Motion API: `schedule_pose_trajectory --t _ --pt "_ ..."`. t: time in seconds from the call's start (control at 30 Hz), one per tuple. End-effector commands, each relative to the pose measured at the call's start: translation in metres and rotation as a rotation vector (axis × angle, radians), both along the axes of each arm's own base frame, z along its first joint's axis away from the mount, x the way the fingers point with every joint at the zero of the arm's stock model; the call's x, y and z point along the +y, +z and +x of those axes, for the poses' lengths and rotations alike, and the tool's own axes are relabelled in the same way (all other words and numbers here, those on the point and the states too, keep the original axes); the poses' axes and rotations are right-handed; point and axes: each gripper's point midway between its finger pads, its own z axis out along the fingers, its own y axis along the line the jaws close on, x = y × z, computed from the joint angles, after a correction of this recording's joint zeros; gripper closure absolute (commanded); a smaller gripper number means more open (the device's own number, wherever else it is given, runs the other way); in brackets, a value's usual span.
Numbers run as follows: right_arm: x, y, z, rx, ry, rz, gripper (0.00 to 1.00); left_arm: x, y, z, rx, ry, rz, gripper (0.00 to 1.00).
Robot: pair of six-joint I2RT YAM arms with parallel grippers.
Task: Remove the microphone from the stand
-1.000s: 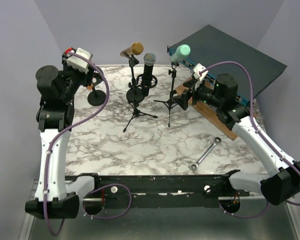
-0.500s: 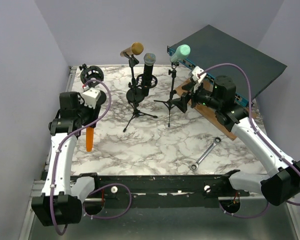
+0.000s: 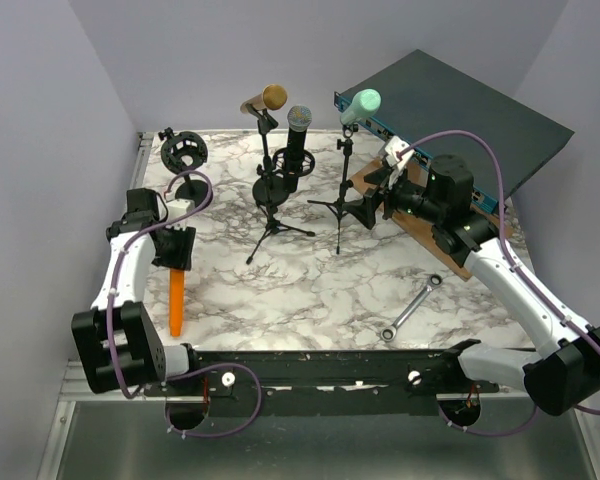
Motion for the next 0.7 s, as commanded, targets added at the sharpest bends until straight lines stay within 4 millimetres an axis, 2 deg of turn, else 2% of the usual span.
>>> schedule_pose_trajectory --t 0.0,0.27,0.43,0.67 --pt "0.003 0.006 -0.007 -0.026 0.029 0.015 0.12 0.008 -0.018 0.000 0.099 0.041 -0.016 0.92" --pt "0.002 0.007 -0.010 -0.037 0.036 0.015 0.12 0.028 -0.048 0.005 0.206 0.114 0.009 0.78" --pt "0.002 0.006 -0.010 -0.041 0.038 0.011 0.12 0.031 -0.065 0.000 0.265 0.126 0.017 0.70" --pt "0.002 0.007 -0.011 -0.043 0.043 0.012 0.11 0.039 -0.078 0.000 0.328 0.133 0.045 0.68"
